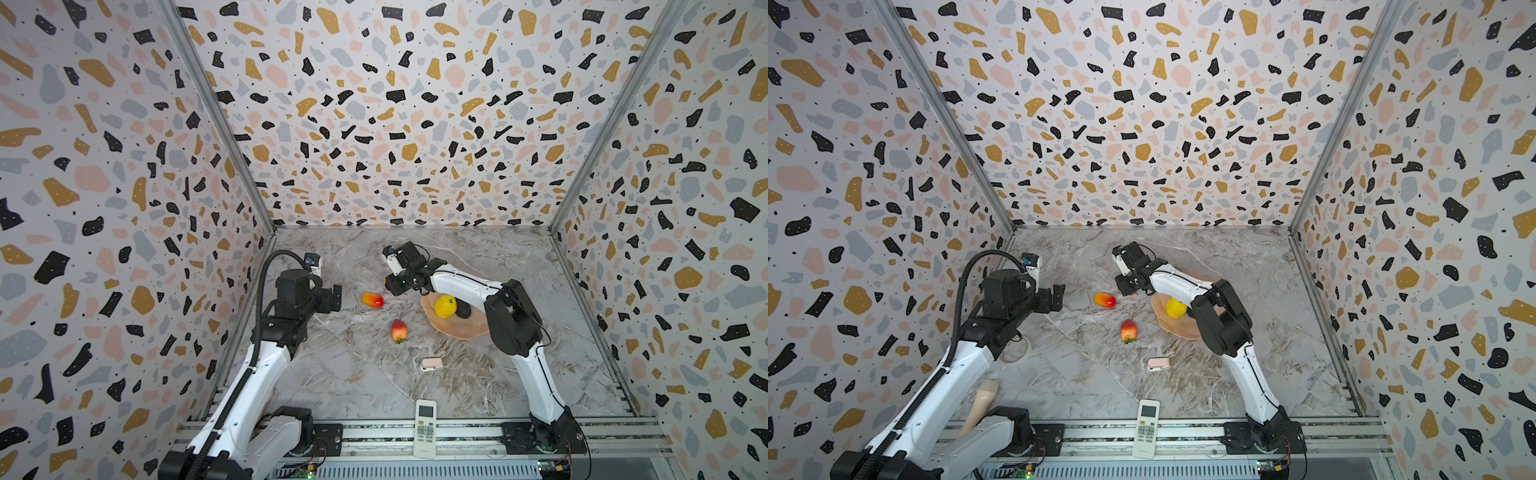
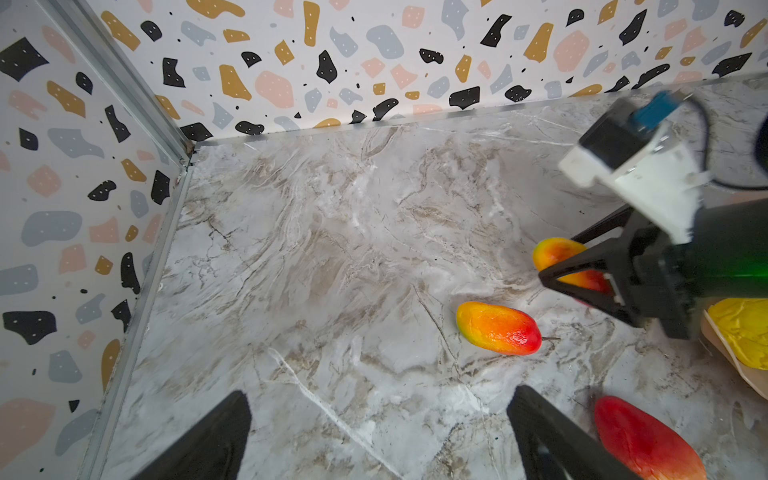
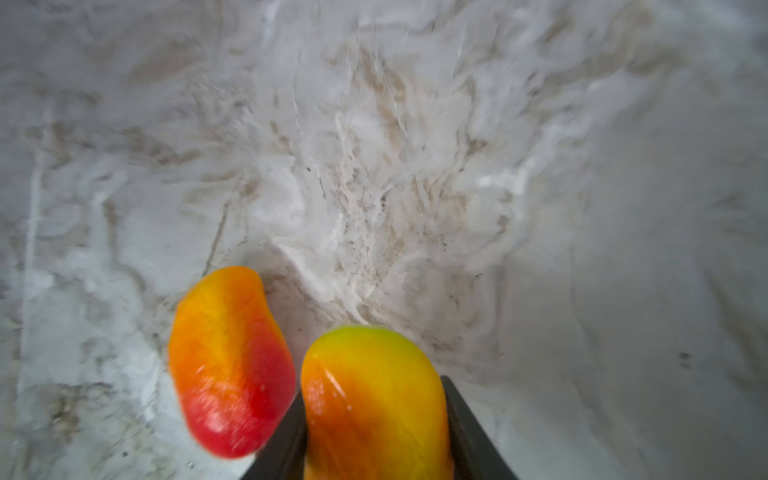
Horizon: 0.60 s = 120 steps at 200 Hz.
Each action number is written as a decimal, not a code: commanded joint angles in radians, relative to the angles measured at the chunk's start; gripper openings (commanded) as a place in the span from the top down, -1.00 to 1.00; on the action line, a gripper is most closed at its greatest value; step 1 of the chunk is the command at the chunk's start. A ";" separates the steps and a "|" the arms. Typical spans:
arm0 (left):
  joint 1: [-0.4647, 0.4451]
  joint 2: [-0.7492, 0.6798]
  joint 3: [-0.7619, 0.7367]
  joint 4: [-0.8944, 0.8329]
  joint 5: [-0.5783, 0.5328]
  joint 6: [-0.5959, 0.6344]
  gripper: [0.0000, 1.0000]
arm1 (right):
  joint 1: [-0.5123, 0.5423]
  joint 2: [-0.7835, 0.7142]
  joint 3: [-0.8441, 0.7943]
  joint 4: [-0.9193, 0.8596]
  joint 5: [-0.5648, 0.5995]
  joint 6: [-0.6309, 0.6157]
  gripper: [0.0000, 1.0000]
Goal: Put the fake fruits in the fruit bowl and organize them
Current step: 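Carry the small mango into the pink bowl and open the right gripper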
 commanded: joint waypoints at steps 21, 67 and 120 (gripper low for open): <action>0.005 -0.010 0.014 0.019 0.009 0.003 -0.99 | -0.107 -0.331 -0.207 -0.013 0.108 -0.053 0.66; 0.005 -0.003 0.017 0.024 0.019 0.002 -0.99 | -0.293 -0.561 -0.523 -0.018 0.147 -0.050 0.68; 0.004 0.013 0.024 0.028 0.032 -0.002 -0.99 | -0.362 -0.590 -0.687 0.048 0.117 -0.033 0.67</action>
